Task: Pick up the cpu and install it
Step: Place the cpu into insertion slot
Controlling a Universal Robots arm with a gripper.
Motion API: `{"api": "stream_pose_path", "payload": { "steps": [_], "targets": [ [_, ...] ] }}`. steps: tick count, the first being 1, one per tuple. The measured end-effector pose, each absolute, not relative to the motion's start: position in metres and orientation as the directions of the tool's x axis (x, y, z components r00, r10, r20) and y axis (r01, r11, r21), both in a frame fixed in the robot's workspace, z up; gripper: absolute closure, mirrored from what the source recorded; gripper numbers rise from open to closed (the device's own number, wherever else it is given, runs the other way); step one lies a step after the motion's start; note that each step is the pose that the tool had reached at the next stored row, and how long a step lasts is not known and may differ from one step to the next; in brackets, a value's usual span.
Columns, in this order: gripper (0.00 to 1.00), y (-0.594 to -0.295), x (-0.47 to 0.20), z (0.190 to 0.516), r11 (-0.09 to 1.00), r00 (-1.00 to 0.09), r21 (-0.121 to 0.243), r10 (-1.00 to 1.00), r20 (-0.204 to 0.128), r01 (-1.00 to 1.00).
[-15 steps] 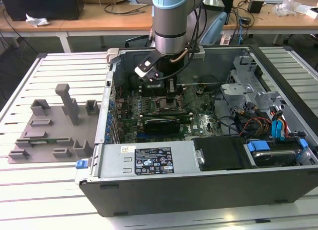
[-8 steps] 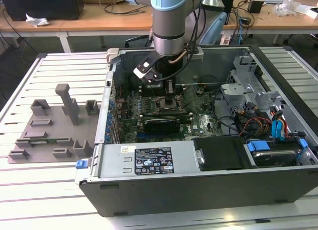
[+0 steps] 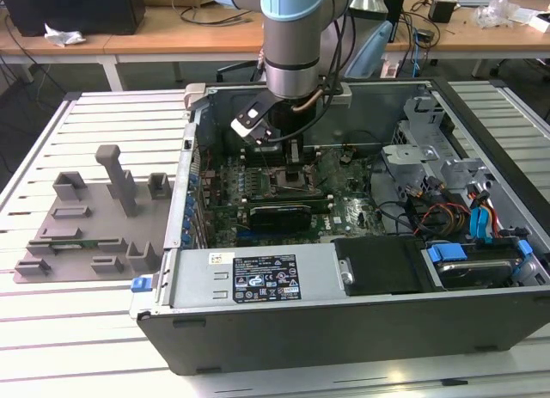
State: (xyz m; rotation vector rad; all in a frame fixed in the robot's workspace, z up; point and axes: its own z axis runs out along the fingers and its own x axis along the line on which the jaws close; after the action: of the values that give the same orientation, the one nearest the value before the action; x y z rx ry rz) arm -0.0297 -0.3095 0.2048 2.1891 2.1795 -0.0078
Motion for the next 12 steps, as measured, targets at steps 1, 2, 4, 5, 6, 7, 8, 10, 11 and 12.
{"api": "stream_pose_path", "payload": {
  "steps": [1, 2, 4, 5, 6, 7, 8, 10, 11, 12],
  "targets": [
    [0.89, -0.3095, -0.0297, 0.2045, -0.004, 0.005, 0.034, 0.999, -0.041, 0.999],
    [0.89, -0.3096, -0.0298, 0.2044, -0.004, 0.005, 0.033, 0.999, -0.041, 0.999],
    [0.89, -0.3096, -0.0298, 0.2042, -0.004, 0.005, 0.033, 0.999, -0.041, 0.999],
    [0.89, -0.3095, -0.0297, 0.2041, -0.004, 0.005, 0.033, 0.999, -0.040, 0.999],
    [0.89, -0.3095, -0.0297, 0.2041, -0.004, 0.005, 0.034, 0.999, -0.040, 0.999],
    [0.89, -0.3095, -0.0297, 0.2041, -0.004, 0.005, 0.034, 0.999, -0.040, 0.999],
    [0.89, -0.3094, -0.0297, 0.2044, -0.004, 0.005, 0.034, 0.999, -0.040, 0.999],
    [0.89, -0.3095, -0.0297, 0.2068, -0.004, 0.005, 0.034, 0.999, -0.040, 0.999],
    [0.89, -0.3095, -0.0297, 0.2078, -0.004, 0.005, 0.034, 0.999, -0.040, 0.999],
    [0.89, -0.3095, -0.0297, 0.2099, -0.004, 0.005, 0.034, 0.999, -0.040, 0.999]
  ]
}}
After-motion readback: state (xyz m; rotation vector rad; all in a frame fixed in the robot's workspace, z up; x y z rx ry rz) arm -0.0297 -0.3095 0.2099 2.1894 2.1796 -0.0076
